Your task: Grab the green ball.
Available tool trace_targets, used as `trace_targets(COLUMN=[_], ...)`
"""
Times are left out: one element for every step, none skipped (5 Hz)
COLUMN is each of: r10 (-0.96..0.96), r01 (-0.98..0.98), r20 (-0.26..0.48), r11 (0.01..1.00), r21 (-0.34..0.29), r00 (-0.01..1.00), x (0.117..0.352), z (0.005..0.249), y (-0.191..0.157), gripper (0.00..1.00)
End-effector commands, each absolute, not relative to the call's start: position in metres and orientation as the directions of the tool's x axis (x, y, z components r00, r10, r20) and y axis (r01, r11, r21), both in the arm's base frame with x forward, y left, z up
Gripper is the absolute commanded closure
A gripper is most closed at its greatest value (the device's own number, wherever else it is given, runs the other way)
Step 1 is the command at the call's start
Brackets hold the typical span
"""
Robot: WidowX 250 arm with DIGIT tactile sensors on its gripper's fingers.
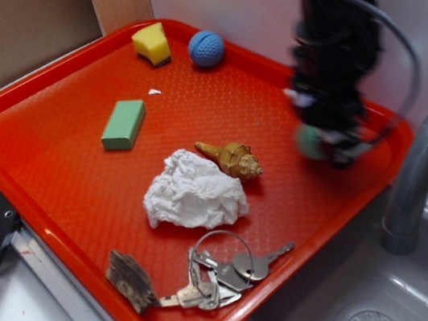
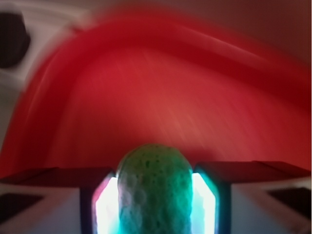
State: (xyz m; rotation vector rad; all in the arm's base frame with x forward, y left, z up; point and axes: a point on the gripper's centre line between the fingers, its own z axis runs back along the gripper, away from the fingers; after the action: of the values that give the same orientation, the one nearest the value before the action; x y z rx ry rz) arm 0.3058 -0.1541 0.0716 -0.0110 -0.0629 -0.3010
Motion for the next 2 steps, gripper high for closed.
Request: trace_targets(r10=[0.159, 0.266], r01=[-0.16, -0.265], r20=[-0.036, 0.078], r11=[0.987, 0.964], r21=[-0.031, -0.026], r00=[0.987, 0.961], x=[0.274, 0.252], z=[0.2, 0.241], y=[-0.077, -0.049], gripper=[1.0, 1.0])
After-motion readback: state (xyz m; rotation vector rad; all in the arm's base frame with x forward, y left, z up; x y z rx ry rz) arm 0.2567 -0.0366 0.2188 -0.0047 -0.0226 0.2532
